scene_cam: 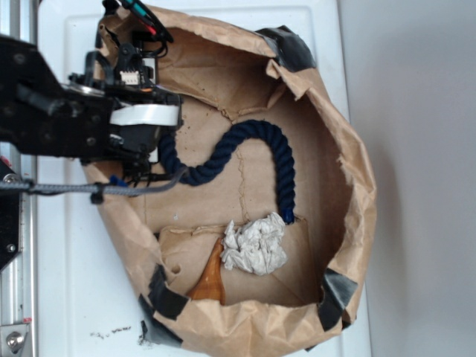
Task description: Grab the green animal.
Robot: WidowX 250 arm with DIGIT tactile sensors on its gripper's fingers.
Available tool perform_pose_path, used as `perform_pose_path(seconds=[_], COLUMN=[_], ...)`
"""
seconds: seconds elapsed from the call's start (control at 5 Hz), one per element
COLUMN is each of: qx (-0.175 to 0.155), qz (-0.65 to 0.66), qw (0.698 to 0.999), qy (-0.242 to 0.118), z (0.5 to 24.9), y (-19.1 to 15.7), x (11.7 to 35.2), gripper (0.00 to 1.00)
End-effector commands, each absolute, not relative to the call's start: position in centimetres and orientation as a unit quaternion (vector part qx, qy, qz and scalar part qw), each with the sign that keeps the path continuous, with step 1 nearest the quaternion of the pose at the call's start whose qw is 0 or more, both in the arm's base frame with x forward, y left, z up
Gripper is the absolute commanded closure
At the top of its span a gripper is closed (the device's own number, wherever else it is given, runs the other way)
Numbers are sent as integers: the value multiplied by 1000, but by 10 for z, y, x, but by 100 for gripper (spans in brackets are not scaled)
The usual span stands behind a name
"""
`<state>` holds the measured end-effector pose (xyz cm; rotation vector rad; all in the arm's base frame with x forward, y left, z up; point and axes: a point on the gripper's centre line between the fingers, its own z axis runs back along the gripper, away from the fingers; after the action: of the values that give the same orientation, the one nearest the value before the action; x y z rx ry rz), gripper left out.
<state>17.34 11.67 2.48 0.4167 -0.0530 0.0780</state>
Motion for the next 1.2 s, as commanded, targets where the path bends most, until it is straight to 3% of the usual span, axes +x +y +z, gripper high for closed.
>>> perform_pose_path(seconds=[0.0,0.4,0.6,1.0], qx=[179,85,46,21], qz=[53,53,67,50], qw=[982,995,997,996], qy=[-29,-19,-20,-76], z=[50,142,174,179], y=[116,111,103,79], x=[169,184,203,234], gripper=[100,100,100,100])
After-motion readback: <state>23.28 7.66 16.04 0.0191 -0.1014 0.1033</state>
